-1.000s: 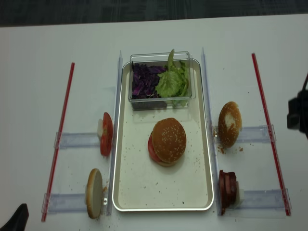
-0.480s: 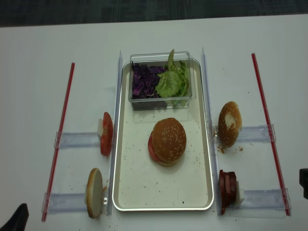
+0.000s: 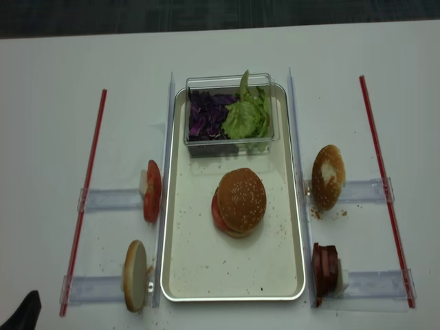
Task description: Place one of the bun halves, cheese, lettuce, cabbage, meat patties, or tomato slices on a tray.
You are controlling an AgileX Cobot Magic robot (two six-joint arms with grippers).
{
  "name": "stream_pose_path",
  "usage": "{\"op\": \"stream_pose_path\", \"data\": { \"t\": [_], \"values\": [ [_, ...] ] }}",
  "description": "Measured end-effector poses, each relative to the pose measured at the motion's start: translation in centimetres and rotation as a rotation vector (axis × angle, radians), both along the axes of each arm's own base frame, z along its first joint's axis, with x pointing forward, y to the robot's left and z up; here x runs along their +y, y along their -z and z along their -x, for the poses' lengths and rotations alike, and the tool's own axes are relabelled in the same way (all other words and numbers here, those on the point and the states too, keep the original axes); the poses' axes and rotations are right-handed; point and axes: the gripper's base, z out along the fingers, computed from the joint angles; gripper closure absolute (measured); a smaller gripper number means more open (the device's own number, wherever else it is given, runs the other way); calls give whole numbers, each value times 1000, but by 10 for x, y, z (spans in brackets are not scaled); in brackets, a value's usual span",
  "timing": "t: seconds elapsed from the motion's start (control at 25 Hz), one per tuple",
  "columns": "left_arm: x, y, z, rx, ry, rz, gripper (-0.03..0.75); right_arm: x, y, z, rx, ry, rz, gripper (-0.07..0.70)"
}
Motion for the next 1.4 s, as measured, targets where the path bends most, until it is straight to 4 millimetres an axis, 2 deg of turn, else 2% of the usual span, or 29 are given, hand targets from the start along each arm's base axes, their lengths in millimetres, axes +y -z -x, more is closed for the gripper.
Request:
{"op": "stream_pose_path", "data": {
  "t": [0.48, 0.84, 1.4],
  "values": [
    [0, 0, 0, 0, 0, 0, 118, 0, 0, 3, -19, -9, 22, 94],
    [0, 0, 0, 0, -3, -4, 118, 0, 3, 2, -14, -10, 23, -15],
    [0, 0, 0, 0, -3, -4, 118, 0, 3, 2, -14, -10, 23, -25]
  ]
}}
